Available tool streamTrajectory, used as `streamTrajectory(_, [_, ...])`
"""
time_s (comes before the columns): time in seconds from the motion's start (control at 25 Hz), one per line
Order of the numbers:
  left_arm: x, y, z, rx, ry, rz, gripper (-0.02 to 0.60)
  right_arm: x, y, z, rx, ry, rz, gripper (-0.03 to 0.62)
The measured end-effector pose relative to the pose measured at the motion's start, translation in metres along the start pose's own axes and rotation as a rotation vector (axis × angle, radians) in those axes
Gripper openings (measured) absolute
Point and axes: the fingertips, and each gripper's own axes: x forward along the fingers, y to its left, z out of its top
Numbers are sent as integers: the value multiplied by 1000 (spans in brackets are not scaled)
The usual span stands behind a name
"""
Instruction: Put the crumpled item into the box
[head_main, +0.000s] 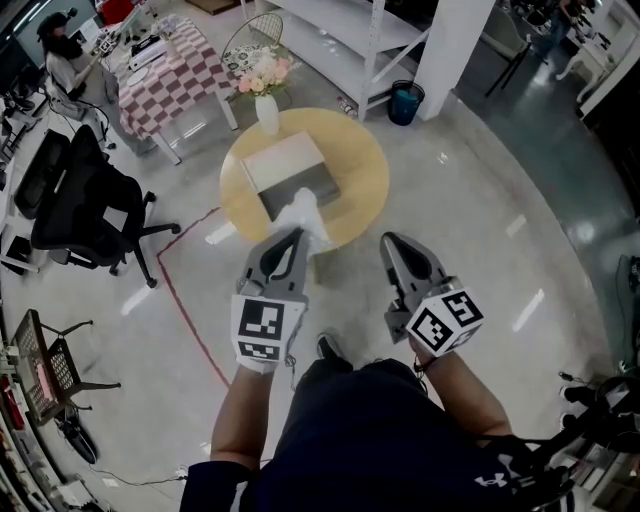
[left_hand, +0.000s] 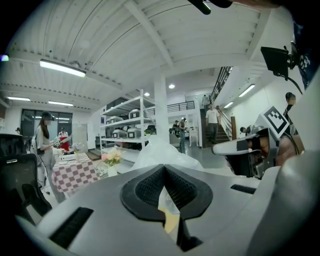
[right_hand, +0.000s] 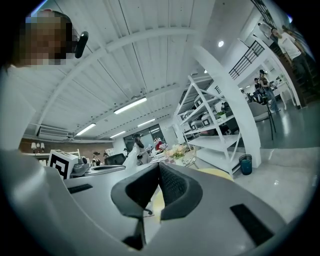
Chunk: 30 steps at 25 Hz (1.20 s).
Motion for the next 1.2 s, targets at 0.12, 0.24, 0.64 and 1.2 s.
streamTrajectory(0.12, [1,8,-5,-10,2,-14,17,8,3,-3,-2,5,-10,5])
streamTrajectory(0.24, [1,14,-8,-16,3,-24,17,13,7,-6,6,10,-22,5])
streamTrajectory(0.64, [8,22,-16,-48,13,-42,17,21,3,-12,16,28,-46,5])
streamTrajectory(1.2, [47,42,-20,-25,53,-3,17,73,-24,-6,36,22,30,5])
